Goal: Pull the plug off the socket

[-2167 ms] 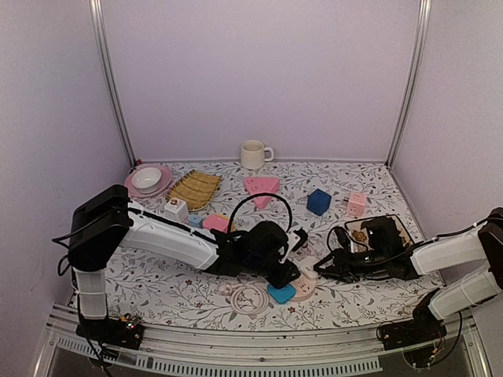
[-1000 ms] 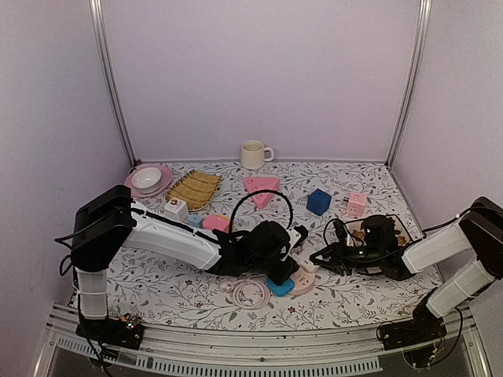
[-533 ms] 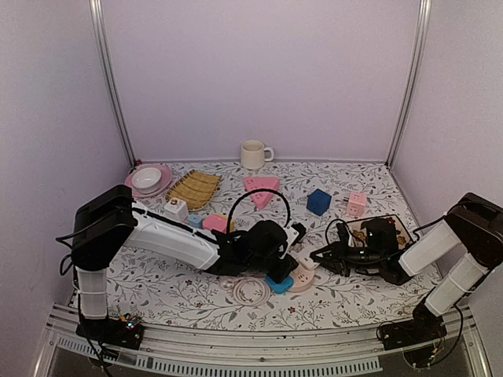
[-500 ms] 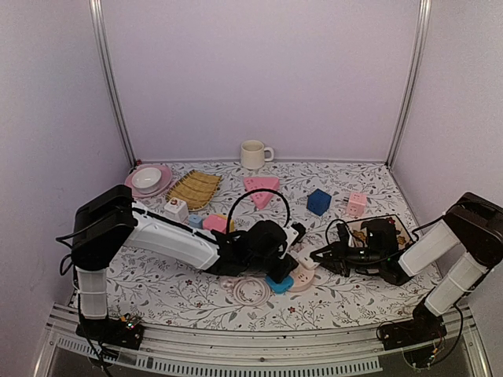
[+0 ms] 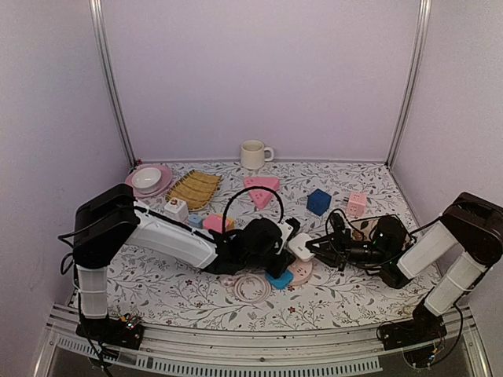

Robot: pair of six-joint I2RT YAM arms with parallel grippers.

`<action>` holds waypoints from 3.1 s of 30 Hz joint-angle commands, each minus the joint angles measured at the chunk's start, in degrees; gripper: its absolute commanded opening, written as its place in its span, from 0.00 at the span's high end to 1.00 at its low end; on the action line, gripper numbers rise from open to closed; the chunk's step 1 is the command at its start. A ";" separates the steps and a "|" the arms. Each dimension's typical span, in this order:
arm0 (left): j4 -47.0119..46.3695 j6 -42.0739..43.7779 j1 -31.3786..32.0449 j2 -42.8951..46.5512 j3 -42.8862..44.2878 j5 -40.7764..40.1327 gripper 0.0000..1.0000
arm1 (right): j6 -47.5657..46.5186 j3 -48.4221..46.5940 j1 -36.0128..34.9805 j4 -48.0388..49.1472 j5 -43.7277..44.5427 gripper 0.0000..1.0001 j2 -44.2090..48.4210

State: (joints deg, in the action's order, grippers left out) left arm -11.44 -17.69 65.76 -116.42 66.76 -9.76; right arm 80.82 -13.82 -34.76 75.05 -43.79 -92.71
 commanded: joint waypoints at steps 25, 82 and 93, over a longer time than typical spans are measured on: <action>0.98 -4.43 -4.06 5.34 -5.49 -1.30 1.00 | -53.74 -34.58 3.97 -83.29 48.61 0.96 12.79; 0.90 -4.51 -4.33 5.15 -1.22 1.21 1.00 | -61.62 -51.15 4.44 -90.72 54.27 0.23 -10.85; 0.27 -5.34 -4.34 6.18 -0.83 0.55 1.00 | -59.84 -42.42 4.44 -85.69 42.27 0.21 0.54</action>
State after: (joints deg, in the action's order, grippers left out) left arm -8.23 -22.15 62.06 -111.98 64.10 -9.04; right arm 19.16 -60.80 -30.26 -14.26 6.61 -97.78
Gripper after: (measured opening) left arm 0.271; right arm 0.787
